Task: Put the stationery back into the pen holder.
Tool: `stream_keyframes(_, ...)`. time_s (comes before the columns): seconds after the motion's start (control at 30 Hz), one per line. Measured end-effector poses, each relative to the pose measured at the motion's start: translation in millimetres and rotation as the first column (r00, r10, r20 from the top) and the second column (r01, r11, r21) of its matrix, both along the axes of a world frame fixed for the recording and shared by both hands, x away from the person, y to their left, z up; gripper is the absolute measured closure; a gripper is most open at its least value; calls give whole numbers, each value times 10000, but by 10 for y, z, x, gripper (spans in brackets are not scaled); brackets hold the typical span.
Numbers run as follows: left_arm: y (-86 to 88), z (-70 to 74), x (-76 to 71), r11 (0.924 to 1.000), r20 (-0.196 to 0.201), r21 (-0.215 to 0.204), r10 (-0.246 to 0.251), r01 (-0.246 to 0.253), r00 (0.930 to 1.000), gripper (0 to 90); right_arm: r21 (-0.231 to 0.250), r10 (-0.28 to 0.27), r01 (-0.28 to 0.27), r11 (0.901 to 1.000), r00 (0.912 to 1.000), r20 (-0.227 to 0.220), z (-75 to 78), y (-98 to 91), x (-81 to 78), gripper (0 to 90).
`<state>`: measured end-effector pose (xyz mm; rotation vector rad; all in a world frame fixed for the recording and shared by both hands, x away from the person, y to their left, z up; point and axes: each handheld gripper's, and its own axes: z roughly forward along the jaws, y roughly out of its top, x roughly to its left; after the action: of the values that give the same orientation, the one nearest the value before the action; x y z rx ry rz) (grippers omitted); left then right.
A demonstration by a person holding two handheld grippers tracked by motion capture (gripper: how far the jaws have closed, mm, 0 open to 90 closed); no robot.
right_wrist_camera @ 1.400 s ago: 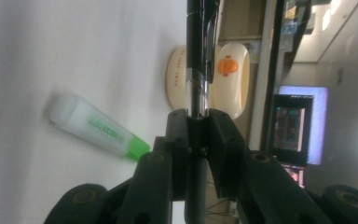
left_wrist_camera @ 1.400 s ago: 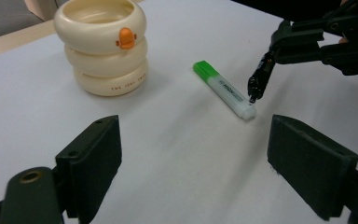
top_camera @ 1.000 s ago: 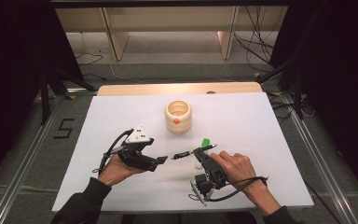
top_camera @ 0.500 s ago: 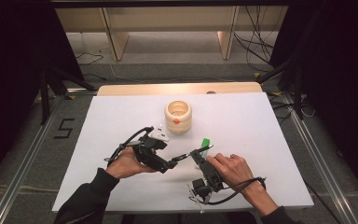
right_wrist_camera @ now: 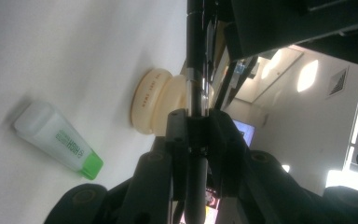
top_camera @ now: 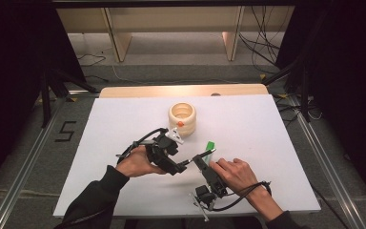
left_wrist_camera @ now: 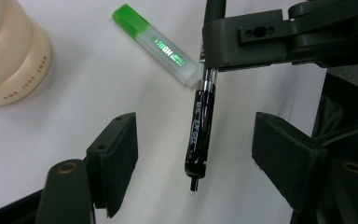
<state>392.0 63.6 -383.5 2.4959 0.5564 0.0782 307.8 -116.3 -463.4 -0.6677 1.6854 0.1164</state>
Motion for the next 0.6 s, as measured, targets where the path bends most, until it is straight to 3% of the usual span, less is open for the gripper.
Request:
stream_keyframes(0.33,-113,-29,51,9974,-498,291,-648,663,9967,451,-65,266,-266,9996,9996,73,-16,16,-17,794)
stream_keyframes(0.6,-161,-64,67,9945,-709,535,-867,906,9937,573,-230,355,-353,9991,9993,89,-27,27,-25,794)
